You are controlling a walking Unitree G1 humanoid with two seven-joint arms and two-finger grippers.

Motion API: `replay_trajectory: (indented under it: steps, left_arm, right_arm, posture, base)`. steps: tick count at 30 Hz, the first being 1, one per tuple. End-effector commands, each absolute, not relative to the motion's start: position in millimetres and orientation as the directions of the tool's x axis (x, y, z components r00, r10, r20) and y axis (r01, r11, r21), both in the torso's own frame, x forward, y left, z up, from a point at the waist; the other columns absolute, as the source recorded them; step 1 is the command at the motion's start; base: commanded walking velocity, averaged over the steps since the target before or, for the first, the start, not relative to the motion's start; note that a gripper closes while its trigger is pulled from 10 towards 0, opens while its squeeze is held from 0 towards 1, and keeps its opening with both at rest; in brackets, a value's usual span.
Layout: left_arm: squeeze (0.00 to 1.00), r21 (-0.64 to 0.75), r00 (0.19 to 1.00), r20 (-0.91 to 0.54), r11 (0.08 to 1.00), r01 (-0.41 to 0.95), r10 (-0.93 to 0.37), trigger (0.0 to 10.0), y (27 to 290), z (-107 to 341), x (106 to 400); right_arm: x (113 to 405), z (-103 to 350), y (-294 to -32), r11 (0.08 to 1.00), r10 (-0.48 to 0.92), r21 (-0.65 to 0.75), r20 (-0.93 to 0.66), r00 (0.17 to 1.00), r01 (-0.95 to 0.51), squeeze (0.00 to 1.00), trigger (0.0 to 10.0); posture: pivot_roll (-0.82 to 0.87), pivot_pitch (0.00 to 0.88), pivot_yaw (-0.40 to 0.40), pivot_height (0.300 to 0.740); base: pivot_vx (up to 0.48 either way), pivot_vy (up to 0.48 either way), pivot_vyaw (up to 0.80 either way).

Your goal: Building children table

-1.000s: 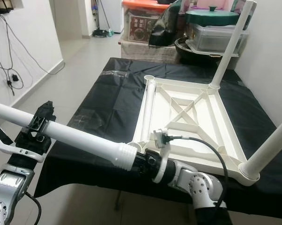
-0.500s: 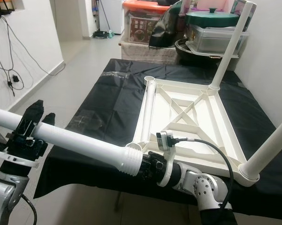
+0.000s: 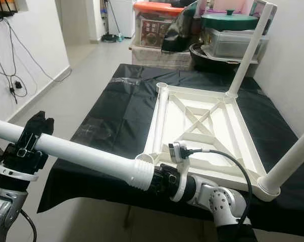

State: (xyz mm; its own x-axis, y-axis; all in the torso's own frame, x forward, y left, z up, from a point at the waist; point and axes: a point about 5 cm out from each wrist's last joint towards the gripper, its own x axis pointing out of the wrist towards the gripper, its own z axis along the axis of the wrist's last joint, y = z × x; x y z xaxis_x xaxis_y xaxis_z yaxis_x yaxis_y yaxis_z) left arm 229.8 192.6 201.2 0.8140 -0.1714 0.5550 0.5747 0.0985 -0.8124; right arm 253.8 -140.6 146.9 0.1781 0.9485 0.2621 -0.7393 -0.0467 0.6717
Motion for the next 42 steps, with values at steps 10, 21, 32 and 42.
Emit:
replay_trajectory:
  steps: [10, 21, 32, 42]
  left_arm:
    - [0.00, -0.816, 0.816, 0.554, 0.084, 0.571, -0.166, 10.0, 193.6, 201.0, 234.7]
    - [0.00, -0.803, 0.813, 0.570, 0.128, 0.582, -0.120, 10.0, 210.7, 211.3, 236.8]
    - [0.00, -0.716, 0.809, 0.565, 0.393, 0.577, -0.159, 10.0, 244.2, 237.0, 241.7]
    - [0.00, -0.640, 0.763, 0.536, 0.416, 0.646, -0.360, 10.0, 192.7, 245.4, 253.3]
  right_arm:
    - [262.5, 134.2, -143.8, 0.032, 0.942, 0.678, 0.224, 0.249, -0.734, 1.00, 10.0]
    - [265.6, 120.5, -178.9, 0.124, 0.920, 0.705, 0.182, 0.347, -0.698, 0.00, 10.0]
    - [296.9, 128.5, -208.0, 0.390, 0.781, 0.639, 0.151, 0.606, -0.663, 0.00, 10.0]
    - [344.2, 184.6, -194.3, 0.732, 0.502, 0.409, 0.217, 0.837, -0.545, 0.00, 10.0]
  posture:
    - [0.13, 0.000, -0.034, 0.740]
    - [0.14, 0.000, -0.045, 0.740]
    - [0.14, 0.000, -0.045, 0.740]
    - [0.13, 0.000, -0.034, 0.740]
  base:
    - [0.000, 0.000, 0.00]
    - [0.000, 0.000, 0.00]
    - [0.000, 0.000, 0.00]
    - [0.000, 0.000, 0.00]
